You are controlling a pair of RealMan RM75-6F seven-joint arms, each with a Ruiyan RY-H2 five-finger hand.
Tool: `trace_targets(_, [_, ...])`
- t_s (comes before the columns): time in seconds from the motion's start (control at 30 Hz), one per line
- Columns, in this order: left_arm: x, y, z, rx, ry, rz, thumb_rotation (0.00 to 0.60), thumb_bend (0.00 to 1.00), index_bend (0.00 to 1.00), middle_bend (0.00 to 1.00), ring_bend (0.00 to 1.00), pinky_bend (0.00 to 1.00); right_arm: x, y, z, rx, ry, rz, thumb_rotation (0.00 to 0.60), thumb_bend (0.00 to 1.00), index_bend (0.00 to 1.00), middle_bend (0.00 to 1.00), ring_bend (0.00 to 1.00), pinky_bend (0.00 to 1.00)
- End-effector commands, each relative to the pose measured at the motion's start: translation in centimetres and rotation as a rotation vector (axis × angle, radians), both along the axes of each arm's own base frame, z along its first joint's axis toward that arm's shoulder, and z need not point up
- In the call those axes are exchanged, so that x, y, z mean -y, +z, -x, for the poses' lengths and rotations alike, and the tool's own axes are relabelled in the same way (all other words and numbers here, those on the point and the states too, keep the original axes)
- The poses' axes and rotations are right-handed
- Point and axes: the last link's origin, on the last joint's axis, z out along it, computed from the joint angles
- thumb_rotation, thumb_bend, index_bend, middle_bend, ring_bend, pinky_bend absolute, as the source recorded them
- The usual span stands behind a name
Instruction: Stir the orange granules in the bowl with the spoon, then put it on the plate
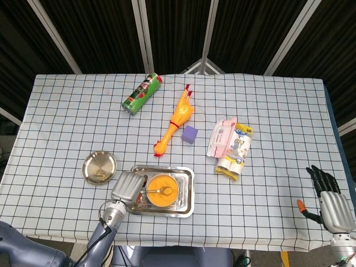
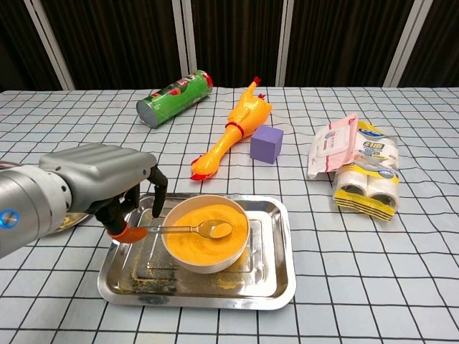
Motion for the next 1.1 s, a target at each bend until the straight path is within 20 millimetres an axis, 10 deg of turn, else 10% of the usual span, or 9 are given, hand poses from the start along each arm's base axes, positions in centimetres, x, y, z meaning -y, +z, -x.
trace_targets(0.03, [0.0, -0.1, -0.1, 0.006, 0.002, -0.006, 0.6, 0.47, 0.47, 0.96, 0.98, 0.95, 0.0, 0.0, 0.0, 0.0, 0.0, 0.0, 0.6, 0.4, 0.0, 0.0, 0.0, 0.0])
trace_targets(1.1, [0.6, -1.8, -1.1, 0.006, 0.058, -0.044, 0.6, 0.5, 0.48, 0.97, 0.98, 0.96, 0.0, 0.0, 0.0, 0.007, -0.001, -0.005, 0.6, 0.4, 0.0, 0.0, 0.0, 0.0])
